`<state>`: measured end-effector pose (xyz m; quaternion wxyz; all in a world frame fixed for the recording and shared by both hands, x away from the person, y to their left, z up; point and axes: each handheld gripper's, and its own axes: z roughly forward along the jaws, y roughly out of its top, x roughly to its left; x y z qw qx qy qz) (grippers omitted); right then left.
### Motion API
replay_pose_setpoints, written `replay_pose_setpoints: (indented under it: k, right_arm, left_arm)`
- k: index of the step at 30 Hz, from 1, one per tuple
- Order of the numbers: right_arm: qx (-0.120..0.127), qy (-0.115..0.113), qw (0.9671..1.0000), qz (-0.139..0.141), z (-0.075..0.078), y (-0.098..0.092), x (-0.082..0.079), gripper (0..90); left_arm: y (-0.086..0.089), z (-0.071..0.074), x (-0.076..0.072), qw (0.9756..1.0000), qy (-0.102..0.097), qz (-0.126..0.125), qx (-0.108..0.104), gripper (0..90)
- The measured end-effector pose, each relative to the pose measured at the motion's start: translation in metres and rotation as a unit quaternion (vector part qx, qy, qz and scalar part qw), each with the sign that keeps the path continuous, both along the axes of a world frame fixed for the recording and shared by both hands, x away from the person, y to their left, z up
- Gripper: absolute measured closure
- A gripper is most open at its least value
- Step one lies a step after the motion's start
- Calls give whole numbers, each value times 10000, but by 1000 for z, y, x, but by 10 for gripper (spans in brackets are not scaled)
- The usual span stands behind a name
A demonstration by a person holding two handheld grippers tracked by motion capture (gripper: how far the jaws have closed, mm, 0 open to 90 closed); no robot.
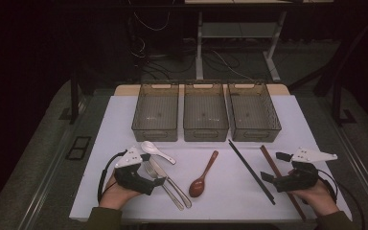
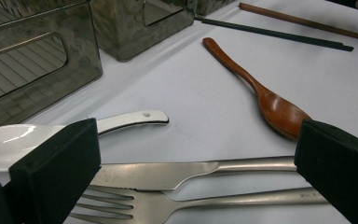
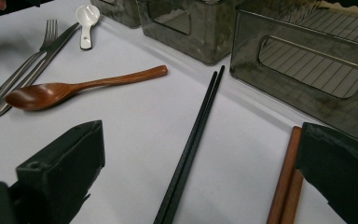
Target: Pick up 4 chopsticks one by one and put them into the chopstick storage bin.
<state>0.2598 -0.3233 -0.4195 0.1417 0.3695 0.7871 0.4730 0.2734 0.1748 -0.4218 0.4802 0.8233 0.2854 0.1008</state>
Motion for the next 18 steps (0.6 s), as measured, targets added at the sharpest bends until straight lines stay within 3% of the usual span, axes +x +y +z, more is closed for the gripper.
replay_pose_setpoints:
  k: [18]
  right_arm:
    - [-66,40,9999,-119,2,-3,4,15]
  left_arm:
    - [1,1,-1,10000,18,60,-31,1]
